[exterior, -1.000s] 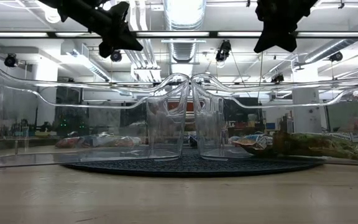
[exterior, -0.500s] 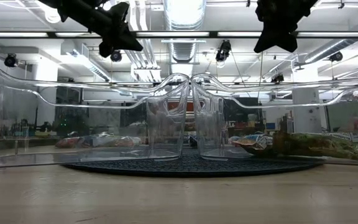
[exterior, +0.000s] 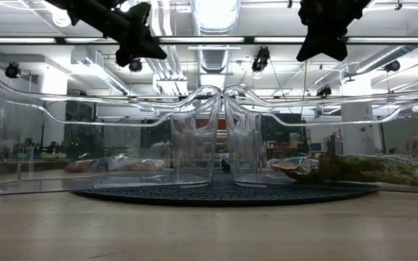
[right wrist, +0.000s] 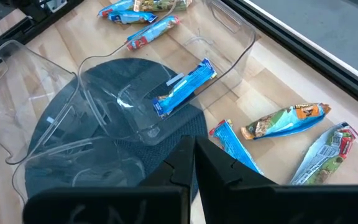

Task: Pick and place Granola Bars by type
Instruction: Put the red snack into the left transparent bin

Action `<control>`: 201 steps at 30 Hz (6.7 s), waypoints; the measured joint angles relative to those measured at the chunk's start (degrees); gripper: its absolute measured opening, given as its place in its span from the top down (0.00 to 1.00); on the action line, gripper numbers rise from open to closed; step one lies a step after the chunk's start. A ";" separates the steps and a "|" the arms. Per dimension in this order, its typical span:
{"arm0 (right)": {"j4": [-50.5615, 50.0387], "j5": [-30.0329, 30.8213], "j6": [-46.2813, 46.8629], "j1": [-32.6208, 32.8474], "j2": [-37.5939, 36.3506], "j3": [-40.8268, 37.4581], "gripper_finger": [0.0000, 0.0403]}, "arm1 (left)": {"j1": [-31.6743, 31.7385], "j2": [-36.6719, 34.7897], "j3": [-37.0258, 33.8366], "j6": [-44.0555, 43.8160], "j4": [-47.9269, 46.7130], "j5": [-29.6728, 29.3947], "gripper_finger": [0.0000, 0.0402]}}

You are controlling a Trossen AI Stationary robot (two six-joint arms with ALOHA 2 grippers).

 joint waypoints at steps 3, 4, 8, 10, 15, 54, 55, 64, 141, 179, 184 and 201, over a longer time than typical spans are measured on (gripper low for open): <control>0.00 0.00 -0.02 0.00 0.00 0.00 0.98 | -0.03 0.28 0.00 -1.41 0.00 -0.42 1.00; 0.00 0.00 0.00 0.00 0.00 0.00 0.98 | -0.04 0.46 0.00 -2.28 0.00 -0.73 1.00; 0.00 0.00 0.00 0.02 0.00 0.00 0.98 | -0.04 1.45 1.75 -3.56 -1.84 -2.00 0.97; -0.01 0.00 0.00 0.02 0.00 0.00 0.98 | -0.04 2.43 3.72 -3.58 -3.61 -2.27 0.93; -0.02 0.00 -0.02 0.02 0.00 0.00 0.98 | -0.04 6.95 9.75 -3.60 -12.34 -2.40 0.79; -0.07 0.04 -0.02 0.00 0.00 -0.20 0.98 | -1.31 27.50 18.41 -13.60 -42.21 -14.44 0.42; -0.07 0.04 -0.02 0.00 0.00 -0.21 0.98 | -1.31 27.48 17.99 -16.02 -41.69 -14.42 0.42; -0.07 1.40 -0.03 0.02 0.00 -0.22 0.98 | -1.83 29.18 14.35 -23.54 -33.57 -12.93 0.42; 0.05 1.40 3.93 0.04 -0.04 -0.22 0.98 | -2.12 41.79 8.15 -33.47 -24.38 -15.51 0.47; 0.01 1.43 3.41 0.02 -0.04 -0.20 0.98 | -2.08 41.71 8.68 -31.93 -26.16 -14.70 0.86; 0.00 1.43 3.16 0.02 -0.04 -0.20 0.98 | -2.19 41.71 10.52 -30.69 -28.30 -14.46 0.86; 0.00 1.42 2.78 0.02 -0.04 -0.20 0.98 | -2.12 41.62 22.86 -25.19 -38.69 -17.73 0.86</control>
